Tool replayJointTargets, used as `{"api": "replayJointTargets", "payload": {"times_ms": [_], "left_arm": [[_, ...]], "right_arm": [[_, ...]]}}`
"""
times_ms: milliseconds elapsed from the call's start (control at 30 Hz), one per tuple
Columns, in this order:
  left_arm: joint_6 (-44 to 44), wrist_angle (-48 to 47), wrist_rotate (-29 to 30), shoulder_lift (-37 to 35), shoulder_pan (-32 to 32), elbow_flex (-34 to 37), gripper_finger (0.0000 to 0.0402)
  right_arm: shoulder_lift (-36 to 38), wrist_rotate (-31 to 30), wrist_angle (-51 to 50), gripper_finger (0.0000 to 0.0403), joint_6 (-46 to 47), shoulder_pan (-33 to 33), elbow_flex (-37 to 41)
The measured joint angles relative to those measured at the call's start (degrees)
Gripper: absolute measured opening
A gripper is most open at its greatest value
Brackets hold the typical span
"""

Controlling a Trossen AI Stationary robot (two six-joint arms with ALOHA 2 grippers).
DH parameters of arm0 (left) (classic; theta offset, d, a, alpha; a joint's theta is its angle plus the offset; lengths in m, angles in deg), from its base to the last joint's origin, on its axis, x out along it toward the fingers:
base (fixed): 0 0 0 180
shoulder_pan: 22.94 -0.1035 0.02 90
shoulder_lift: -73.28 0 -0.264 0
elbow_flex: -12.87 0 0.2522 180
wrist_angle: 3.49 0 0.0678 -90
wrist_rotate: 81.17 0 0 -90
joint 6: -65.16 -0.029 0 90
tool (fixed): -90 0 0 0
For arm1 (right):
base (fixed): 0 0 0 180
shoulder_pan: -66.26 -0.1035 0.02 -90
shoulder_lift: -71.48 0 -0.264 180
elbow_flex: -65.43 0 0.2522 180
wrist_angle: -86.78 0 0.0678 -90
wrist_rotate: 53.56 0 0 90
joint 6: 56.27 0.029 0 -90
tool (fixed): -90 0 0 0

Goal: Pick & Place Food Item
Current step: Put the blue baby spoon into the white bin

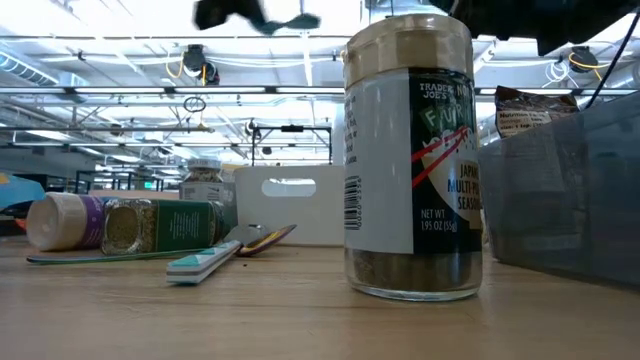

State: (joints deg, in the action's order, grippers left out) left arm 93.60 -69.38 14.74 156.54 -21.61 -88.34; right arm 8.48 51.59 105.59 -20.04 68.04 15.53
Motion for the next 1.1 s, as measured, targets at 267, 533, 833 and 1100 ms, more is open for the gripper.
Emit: {"api": "replayJointTargets", "payload": {"times_ms": [267,533,833,1100], "left_arm": [[-12.91,-0.47,-4.19,15.16,-1.42,-19.58,0.0002],[-18.45,-4.07,-7.31,24.54,-2.42,-32.92,0.0001],[-19.33,-4.82,-8.47,25.55,-2.38,-34.59,0.0001],[-19.53,-5.06,-8.67,25.55,-2.32,-34.59,0.0001]], "right_arm": [[-3.09,0.02,8.34,0.018,4.78,0.04,0.0],[-4.45,0.08,8.34,0.018,6.19,0.09,0.0],[-4.4,-3.43,9.22,0.018,5.09,0.17,0.0],[-4.4,-3.08,9.25,0.015,5.29,1.76,0.0]]}}
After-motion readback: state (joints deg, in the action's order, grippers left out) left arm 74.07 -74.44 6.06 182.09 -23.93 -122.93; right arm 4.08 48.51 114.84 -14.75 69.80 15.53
